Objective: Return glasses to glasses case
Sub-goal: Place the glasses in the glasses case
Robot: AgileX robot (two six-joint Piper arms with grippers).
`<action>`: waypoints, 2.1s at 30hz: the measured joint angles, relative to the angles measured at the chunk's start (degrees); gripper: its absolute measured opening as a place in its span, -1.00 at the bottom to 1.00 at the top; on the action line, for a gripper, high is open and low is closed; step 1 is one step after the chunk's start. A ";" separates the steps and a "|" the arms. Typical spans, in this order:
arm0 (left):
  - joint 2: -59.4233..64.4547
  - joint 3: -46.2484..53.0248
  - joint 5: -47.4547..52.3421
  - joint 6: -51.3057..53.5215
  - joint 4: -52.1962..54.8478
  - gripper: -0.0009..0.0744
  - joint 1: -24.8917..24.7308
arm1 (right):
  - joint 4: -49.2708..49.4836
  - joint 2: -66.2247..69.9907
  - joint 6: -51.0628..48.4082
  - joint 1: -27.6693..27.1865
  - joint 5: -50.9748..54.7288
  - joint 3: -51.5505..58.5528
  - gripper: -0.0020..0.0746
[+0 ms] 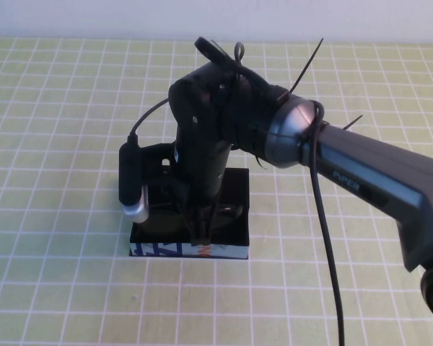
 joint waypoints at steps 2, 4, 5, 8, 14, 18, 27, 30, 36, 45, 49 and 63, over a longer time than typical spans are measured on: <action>0.00 0.00 0.00 0.00 0.00 -0.99 0.00 | -0.25 0.71 0.03 0.00 0.10 -0.10 -0.87; 0.00 0.00 0.00 0.00 0.00 -0.99 0.00 | -0.45 1.10 0.03 -0.11 0.10 -0.10 -0.87; 0.00 0.00 0.00 0.00 0.00 -0.99 0.00 | -0.45 1.14 0.03 -0.11 0.10 -0.10 -0.87; 0.00 0.00 0.00 0.00 0.00 -0.99 0.00 | -0.48 1.14 0.03 -0.11 0.10 -0.21 -0.87; 0.00 0.00 0.00 0.00 0.00 -0.99 0.00 | -0.58 1.23 0.03 -0.22 0.10 -0.21 -0.87; 0.00 0.00 0.00 0.00 0.00 -0.99 0.00 | -0.58 2.19 0.13 -0.29 0.10 -0.31 -0.87; 0.00 0.00 0.00 0.00 0.00 -0.99 0.00 | -0.37 3.73 0.13 -0.29 0.10 -0.31 -0.87; 0.00 0.00 0.00 0.00 0.00 -0.99 0.00 | -0.26 3.96 0.13 -0.29 0.10 -0.31 -0.87; 0.00 0.00 0.00 0.00 0.00 -0.99 0.00 | -0.26 4.00 0.15 -0.43 0.10 -0.31 -0.87; 0.00 0.00 0.00 0.00 0.00 -0.99 0.00 | -0.26 4.00 0.25 -0.43 -0.01 -0.31 -0.24; 0.00 0.00 0.00 0.00 0.00 -0.99 0.00 | -0.47 3.38 0.25 -0.71 -0.01 -0.31 -0.11; 0.00 0.00 0.00 0.00 0.00 -0.99 0.00 | -1.97 -0.44 4.89 -1.36 0.09 -0.51 -0.08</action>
